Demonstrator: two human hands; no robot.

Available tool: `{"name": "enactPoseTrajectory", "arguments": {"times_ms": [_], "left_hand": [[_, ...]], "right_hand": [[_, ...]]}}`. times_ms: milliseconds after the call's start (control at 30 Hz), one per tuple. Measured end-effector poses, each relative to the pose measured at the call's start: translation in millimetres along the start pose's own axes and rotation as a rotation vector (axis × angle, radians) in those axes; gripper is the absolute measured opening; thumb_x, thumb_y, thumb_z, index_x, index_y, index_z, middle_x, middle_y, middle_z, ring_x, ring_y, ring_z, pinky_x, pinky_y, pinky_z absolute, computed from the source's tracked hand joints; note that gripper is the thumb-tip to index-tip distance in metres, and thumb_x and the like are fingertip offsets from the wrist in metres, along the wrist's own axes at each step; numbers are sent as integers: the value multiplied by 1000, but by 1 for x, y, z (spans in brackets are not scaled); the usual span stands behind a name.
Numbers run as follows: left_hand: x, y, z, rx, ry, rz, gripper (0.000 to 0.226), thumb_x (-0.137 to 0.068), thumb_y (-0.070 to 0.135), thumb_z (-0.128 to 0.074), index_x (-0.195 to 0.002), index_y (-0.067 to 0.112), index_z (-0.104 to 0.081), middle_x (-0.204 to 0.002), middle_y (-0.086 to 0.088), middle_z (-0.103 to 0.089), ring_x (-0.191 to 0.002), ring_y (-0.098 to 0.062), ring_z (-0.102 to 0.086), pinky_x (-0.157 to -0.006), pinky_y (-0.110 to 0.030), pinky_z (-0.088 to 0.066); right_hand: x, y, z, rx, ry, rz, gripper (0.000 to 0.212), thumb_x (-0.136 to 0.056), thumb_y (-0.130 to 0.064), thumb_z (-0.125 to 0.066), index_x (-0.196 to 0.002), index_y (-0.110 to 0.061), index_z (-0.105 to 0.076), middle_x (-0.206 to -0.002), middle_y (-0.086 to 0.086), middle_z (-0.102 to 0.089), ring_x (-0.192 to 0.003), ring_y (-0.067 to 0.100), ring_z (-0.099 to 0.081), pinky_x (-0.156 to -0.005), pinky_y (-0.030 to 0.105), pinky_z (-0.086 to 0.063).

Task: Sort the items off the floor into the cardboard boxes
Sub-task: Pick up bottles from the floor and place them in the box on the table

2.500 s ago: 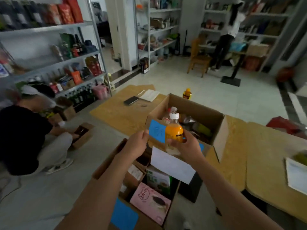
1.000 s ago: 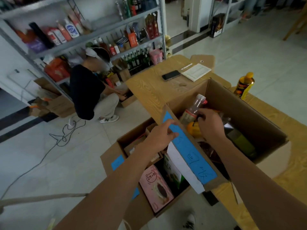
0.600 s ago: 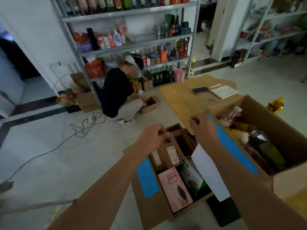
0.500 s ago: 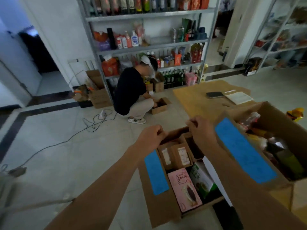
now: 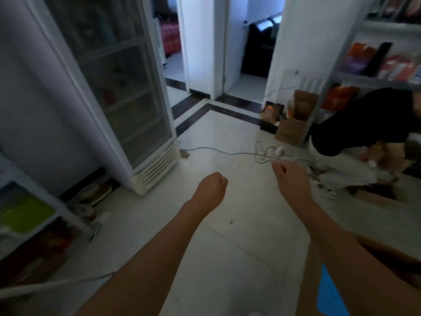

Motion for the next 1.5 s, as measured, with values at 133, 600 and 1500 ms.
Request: {"name": "enactPoseTrajectory", "arguments": {"times_ms": [133, 600, 1500], "left_hand": [[16, -89, 67, 19, 116, 194, 27, -98, 7, -34, -72, 14, -36, -68, -4, -42, -73, -22, -43, -60, -29, -25], [-61, -307, 135, 69, 204, 543, 33, -104, 22, -33, -72, 16, -38, -89, -22, -59, -91, -36, -59, -73, -34, -38], [-294, -628, -201, 310, -278, 765, 18, -95, 20, -47, -111, 22, -54, -105, -2, -63, -92, -20, -62, -79, -31, -48]], "right_hand": [[-11, -80, -91, -94, -157, 82, 40, -103, -27, -42, -69, -7, -48, -62, 6, -46, -59, 23, -44, -57, 32, -27], [-88, -178, -360, -101, -496, 208, 26, -104, -13, -36, -89, 3, -49, -75, 20, -55, -73, 36, -58, -62, 32, -34], [-95, 156, -795, 314, -955, -259, 46, -93, -17, -55, -137, -13, -44, -128, 12, -53, -120, 29, -48, -99, 42, -43]]}}
Point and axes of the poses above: each hand's wrist, its own x-axis away from the middle knuckle, its own z-axis out of the back of the hand, y = z × x, the point moved 8 cm from there along -x, towards the middle knuckle
